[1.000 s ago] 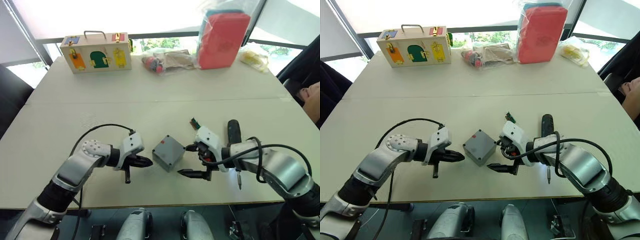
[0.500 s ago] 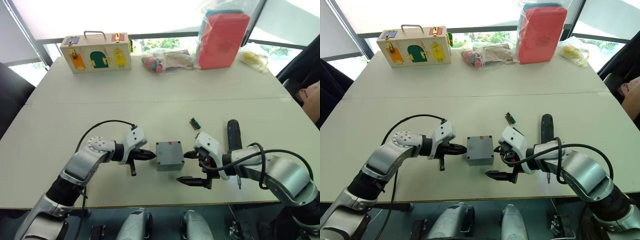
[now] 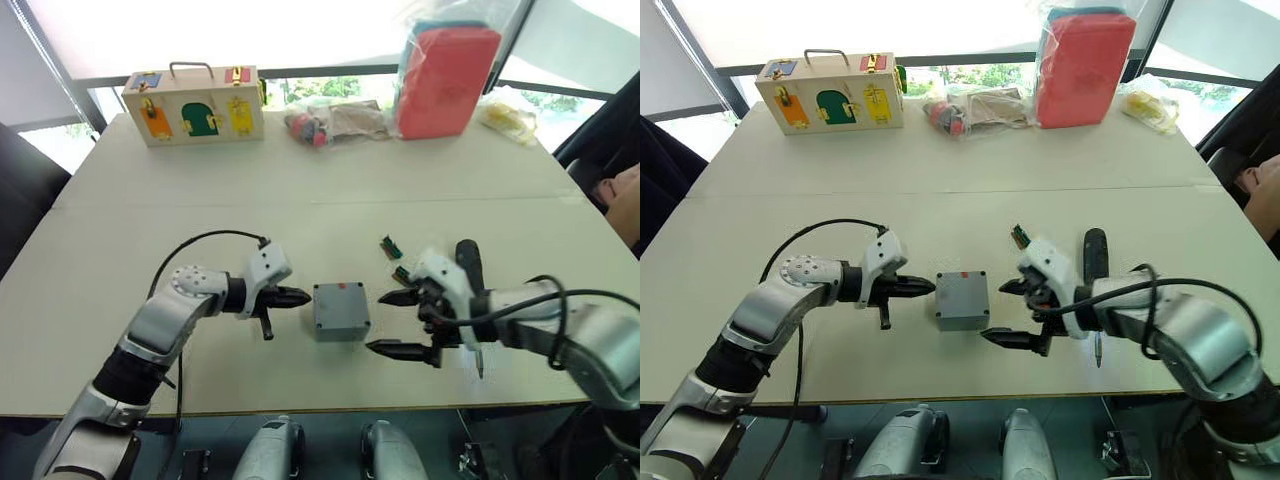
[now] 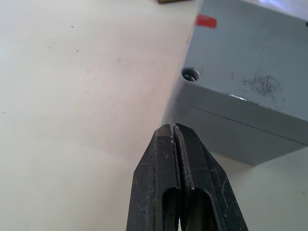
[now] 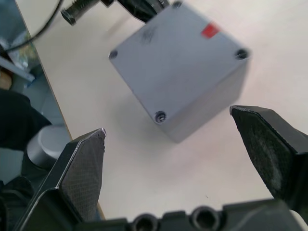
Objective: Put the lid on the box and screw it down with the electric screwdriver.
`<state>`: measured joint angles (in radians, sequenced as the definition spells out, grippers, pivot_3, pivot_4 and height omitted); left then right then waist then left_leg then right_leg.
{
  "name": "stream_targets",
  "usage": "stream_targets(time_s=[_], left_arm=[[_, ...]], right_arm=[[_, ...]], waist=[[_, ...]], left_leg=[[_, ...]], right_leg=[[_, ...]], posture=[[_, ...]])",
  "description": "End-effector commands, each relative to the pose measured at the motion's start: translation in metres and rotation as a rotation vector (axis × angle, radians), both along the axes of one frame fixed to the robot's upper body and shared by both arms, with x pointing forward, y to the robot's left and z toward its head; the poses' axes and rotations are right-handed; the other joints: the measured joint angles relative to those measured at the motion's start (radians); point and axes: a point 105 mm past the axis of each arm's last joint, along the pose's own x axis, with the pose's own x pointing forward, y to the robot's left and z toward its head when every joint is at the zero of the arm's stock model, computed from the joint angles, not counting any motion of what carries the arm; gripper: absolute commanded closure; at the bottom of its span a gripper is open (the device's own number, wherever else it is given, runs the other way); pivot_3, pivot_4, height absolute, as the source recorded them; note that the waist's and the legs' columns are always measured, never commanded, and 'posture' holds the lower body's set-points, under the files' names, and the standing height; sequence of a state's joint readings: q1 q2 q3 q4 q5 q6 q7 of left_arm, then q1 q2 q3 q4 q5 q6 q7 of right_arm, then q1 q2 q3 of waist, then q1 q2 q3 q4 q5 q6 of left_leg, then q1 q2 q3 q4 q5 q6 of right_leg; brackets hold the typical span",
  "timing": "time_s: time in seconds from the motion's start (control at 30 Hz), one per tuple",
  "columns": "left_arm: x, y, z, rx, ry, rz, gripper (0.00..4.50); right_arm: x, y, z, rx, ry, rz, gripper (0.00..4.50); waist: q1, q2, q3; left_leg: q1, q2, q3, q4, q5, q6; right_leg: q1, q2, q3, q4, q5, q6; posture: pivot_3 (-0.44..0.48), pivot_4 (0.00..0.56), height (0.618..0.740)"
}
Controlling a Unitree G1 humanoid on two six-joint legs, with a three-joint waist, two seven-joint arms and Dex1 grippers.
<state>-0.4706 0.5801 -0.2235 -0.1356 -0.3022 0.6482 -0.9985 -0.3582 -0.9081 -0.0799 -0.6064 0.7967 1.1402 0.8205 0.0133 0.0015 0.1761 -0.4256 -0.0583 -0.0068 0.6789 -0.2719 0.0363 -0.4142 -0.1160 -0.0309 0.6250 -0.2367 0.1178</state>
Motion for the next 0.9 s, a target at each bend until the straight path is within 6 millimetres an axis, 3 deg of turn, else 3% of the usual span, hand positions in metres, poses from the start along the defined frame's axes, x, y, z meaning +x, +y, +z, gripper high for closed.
stream_targets(time_s=[0.03,0.13,0.2,0.23,0.37,0.47,0.5,0.6,0.73,0.9], left_arm=[[0.004,0.004,0.02,-0.041,-0.049,0.01,4.5],[0.004,0.009,0.031,-0.063,-0.054,0.016,4.5],[0.003,0.012,0.048,-0.122,-0.049,0.016,4.5],[0.0,0.013,0.056,-0.145,-0.049,0.007,4.5],[-0.008,0.01,0.07,-0.169,-0.048,-0.019,4.5],[-0.01,0.008,0.071,-0.171,-0.044,-0.021,4.5],[-0.011,0.007,0.071,-0.173,-0.041,-0.022,4.5],[-0.013,0.005,0.068,-0.176,-0.033,-0.021,4.5],[-0.014,0.003,0.064,-0.176,-0.018,-0.021,4.5],[-0.014,0.001,0.062,-0.175,-0.011,-0.026,4.5]], right_arm=[[0.016,-0.02,0.036,0.098,-0.059,-0.074,0.07],[0.041,-0.032,0.045,0.154,-0.089,-0.168,0.07],[0.08,-0.046,0.039,0.19,-0.118,-0.329,0.07],[0.096,-0.05,0.03,0.168,-0.14,-0.383,0.07],[0.129,-0.049,0.002,0.134,-0.17,-0.446,0.07],[0.138,-0.046,-0.01,0.118,-0.18,-0.443,0.07],[0.14,-0.045,-0.014,0.107,-0.182,-0.444,0.27],[0.142,-0.044,-0.022,0.077,-0.197,-0.436,0.97],[0.141,-0.039,-0.024,0.069,-0.221,-0.427,2.28],[0.139,-0.038,-0.028,0.067,-0.216,-0.429,2.28]], waist=[[0.0,0.0,0.0],[0.0,0.0,0.0],[-0.002,0.0,0.0],[-0.003,0.0,0.0],[-0.002,0.0,0.0],[-0.002,0.0,0.0],[-0.002,0.0,0.0],[-0.002,0.0,0.0],[-0.005,0.0,0.0],[-0.003,0.0,0.0]], left_leg=[[0.0,0.0,0.0,0.001,0.0,0.0],[0.0,0.0,0.0,0.001,0.0,0.0],[0.0,0.0,0.0,0.001,0.0,0.0],[0.0,0.0,0.0,0.001,0.0,0.0],[0.0,0.0,0.001,0.002,0.003,-0.006],[-0.001,-0.001,0.002,0.001,0.004,-0.007],[-0.001,-0.001,0.002,0.001,0.004,-0.007],[-0.001,-0.001,0.002,0.002,0.004,-0.007],[0.0,-0.001,0.002,0.002,0.004,-0.007],[0.0,0.0,0.002,0.002,0.004,-0.007]], right_leg=[[0.0,0.0,0.0,0.0,0.0,0.0],[0.0,0.0,0.0,0.0,0.0,0.0],[0.0,-0.001,0.0,0.0,0.0,0.0],[0.0,0.0,0.0,0.0,0.0,0.0],[-0.001,0.0,0.0,0.002,0.0,0.0],[-0.001,0.0,0.001,0.002,-0.001,0.0],[-0.001,0.0,0.001,0.002,0.0,0.0],[-0.001,0.0,0.001,0.003,0.0,0.0],[-0.001,0.001,0.001,0.003,0.0,0.0],[-0.001,0.001,0.001,0.003,-0.001,0.0]], posture=[[0.0,0.15,0.74],[0.0,0.15,0.74],[0.0,0.15,0.74],[0.0,0.15,0.74],[0.0,0.15,0.74],[0.0,0.15,0.74],[0.0,0.15,0.74],[0.0,0.15,0.74],[0.0,0.15,0.74],[0.0,0.15,0.74]])
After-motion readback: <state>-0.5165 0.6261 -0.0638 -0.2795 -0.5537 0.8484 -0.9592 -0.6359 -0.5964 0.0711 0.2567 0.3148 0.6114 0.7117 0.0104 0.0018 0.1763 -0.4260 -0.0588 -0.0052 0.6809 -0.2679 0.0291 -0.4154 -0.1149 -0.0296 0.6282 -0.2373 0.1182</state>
